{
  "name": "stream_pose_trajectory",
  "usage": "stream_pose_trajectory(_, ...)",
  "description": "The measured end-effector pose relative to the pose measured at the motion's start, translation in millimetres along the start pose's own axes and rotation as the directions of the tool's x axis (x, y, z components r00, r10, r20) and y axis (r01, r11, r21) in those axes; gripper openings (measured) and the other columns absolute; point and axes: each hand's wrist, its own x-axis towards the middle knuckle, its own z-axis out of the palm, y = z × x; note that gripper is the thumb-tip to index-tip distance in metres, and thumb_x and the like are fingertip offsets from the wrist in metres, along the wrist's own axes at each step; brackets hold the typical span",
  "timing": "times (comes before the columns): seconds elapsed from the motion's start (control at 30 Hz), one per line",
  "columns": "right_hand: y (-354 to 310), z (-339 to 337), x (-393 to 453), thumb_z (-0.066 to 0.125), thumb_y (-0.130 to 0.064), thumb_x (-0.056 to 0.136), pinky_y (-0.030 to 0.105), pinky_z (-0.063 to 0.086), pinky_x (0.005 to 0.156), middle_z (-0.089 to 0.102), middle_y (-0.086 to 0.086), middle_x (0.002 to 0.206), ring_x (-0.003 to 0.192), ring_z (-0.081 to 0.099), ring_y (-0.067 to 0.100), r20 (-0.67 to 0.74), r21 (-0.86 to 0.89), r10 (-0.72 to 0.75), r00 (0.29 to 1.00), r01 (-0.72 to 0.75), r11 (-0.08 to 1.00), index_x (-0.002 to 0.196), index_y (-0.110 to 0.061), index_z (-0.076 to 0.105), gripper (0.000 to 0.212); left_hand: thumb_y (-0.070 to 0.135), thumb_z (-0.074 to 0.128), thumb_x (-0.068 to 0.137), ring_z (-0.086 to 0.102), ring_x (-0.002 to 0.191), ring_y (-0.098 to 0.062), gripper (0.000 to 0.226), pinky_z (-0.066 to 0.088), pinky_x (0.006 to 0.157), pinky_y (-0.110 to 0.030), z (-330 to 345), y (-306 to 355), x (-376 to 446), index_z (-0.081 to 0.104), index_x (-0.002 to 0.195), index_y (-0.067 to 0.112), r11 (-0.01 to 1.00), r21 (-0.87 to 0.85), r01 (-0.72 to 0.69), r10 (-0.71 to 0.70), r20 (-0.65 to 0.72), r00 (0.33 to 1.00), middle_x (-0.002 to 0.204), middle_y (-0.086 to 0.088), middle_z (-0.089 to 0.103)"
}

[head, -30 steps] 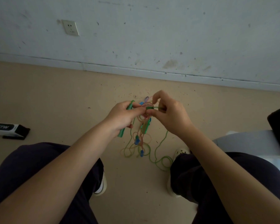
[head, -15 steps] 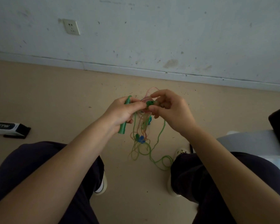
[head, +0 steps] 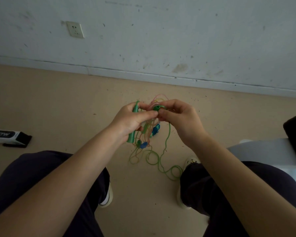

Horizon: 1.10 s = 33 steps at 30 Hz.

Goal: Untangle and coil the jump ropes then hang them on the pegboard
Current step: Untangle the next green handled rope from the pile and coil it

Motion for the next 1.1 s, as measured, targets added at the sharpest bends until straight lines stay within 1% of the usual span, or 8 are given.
stream_pose_trajectory(0.17, -1, 1, 1, 0.067, 0.003, 0.085, 0.028, 0.055, 0.075, 0.072, 0.006, 0.080, 0.075, 0.069, 0.018, -0.003, 0.080, 0.052, 0.999, -0.052, 0.995, 0.088, -0.007, 0.069, 0.010, 0.016, 0.078, 0.082, 0.052, 0.039, 0.002, 0.019, 0.040, 0.042, -0.015, 1, 2, 0, 0.066, 0.097, 0.014, 1.000, -0.026, -0.015, 0.015, -0.006, 1.000, 0.047, 0.014, 0.059)
stream_pose_trajectory(0.37, -10, -6, -1, 0.073, -0.006, 0.085, 0.028, 0.057, 0.075, 0.072, 0.011, 0.092, 0.083, 0.069, 0.019, 0.086, -0.063, 0.018, 0.996, -0.013, 0.998, 0.097, -0.005, 0.066, 0.014, 0.026, 0.084, 0.078, 0.051, 0.039, 0.003, 0.025, 0.038, 0.050, -0.023, 0, 3, 2, 0.067, 0.095, 0.018, 1.000, 0.015, 0.003, -0.002, -0.046, 0.999, 0.047, 0.016, 0.059)
stream_pose_trajectory(0.53, -12, -4, -2, 0.072, -0.018, 0.087, 0.029, 0.057, 0.073, 0.075, 0.013, 0.092, 0.081, 0.072, 0.020, 0.050, -0.065, -0.012, 0.999, 0.015, 0.998, 0.097, -0.009, 0.067, 0.014, 0.041, 0.087, 0.072, 0.070, 0.075, -0.004, 0.036, 0.046, 0.057, -0.026, 0, 4, 0, 0.068, 0.100, 0.029, 0.997, 0.073, -0.023, 0.027, -0.059, 0.998, 0.085, 0.008, 0.077)
stream_pose_trajectory(0.7, -10, -1, -3, 0.075, -0.016, 0.086, 0.024, 0.055, 0.069, 0.075, 0.000, 0.084, 0.078, 0.072, 0.015, 0.015, -0.139, -0.096, 0.995, 0.097, 0.985, 0.094, -0.019, 0.071, 0.009, 0.045, 0.078, 0.083, 0.055, 0.044, 0.006, 0.030, 0.043, 0.050, -0.020, 1, 5, -5, 0.069, 0.108, 0.029, 0.999, 0.028, -0.046, 0.047, -0.049, 0.998, 0.048, 0.020, 0.059)
stream_pose_trajectory(0.87, -8, 5, -4, 0.073, -0.010, 0.086, 0.039, 0.059, 0.066, 0.065, 0.006, 0.084, 0.073, 0.068, 0.026, 0.001, -0.289, -0.243, 0.970, 0.233, 0.929, 0.088, -0.032, 0.059, 0.027, 0.038, 0.076, 0.085, 0.054, 0.042, 0.004, 0.019, 0.043, 0.047, -0.019, 2, 5, -2, 0.074, 0.101, 0.027, 0.998, -0.044, -0.034, 0.031, -0.073, 0.997, 0.063, 0.017, 0.069)
stream_pose_trajectory(0.97, -8, 8, -5, 0.069, -0.003, 0.088, 0.047, 0.059, 0.072, 0.068, 0.006, 0.088, 0.076, 0.068, 0.023, 0.026, -0.362, -0.261, 0.965, 0.252, 0.898, 0.088, -0.025, 0.065, 0.022, 0.032, 0.074, 0.088, 0.055, 0.042, 0.004, 0.018, 0.046, 0.045, -0.019, 3, 4, -1, 0.073, 0.101, 0.021, 0.997, -0.075, -0.022, 0.017, -0.064, 0.998, 0.060, 0.016, 0.068)
stream_pose_trajectory(1.03, -8, 7, -5, 0.071, -0.008, 0.088, 0.046, 0.059, 0.073, 0.071, 0.007, 0.092, 0.078, 0.070, 0.023, 0.024, -0.370, -0.224, 0.974, 0.217, 0.903, 0.095, -0.016, 0.070, 0.011, 0.028, 0.073, 0.090, 0.056, 0.042, 0.003, 0.016, 0.050, 0.047, -0.019, 3, 4, -1, 0.071, 0.102, 0.017, 0.994, -0.105, -0.020, 0.016, -0.043, 0.999, 0.056, 0.015, 0.066)
stream_pose_trajectory(1.1, -10, 5, -5, 0.076, -0.015, 0.085, 0.042, 0.060, 0.073, 0.073, 0.005, 0.093, 0.079, 0.071, 0.019, 0.002, -0.384, -0.191, 0.982, 0.177, 0.906, 0.101, -0.013, 0.071, 0.017, 0.024, 0.073, 0.091, 0.057, 0.042, 0.002, 0.018, 0.054, 0.052, -0.021, 3, 4, -2, 0.070, 0.105, 0.013, 0.991, -0.134, -0.026, 0.023, -0.021, 1.000, 0.056, 0.014, 0.066)
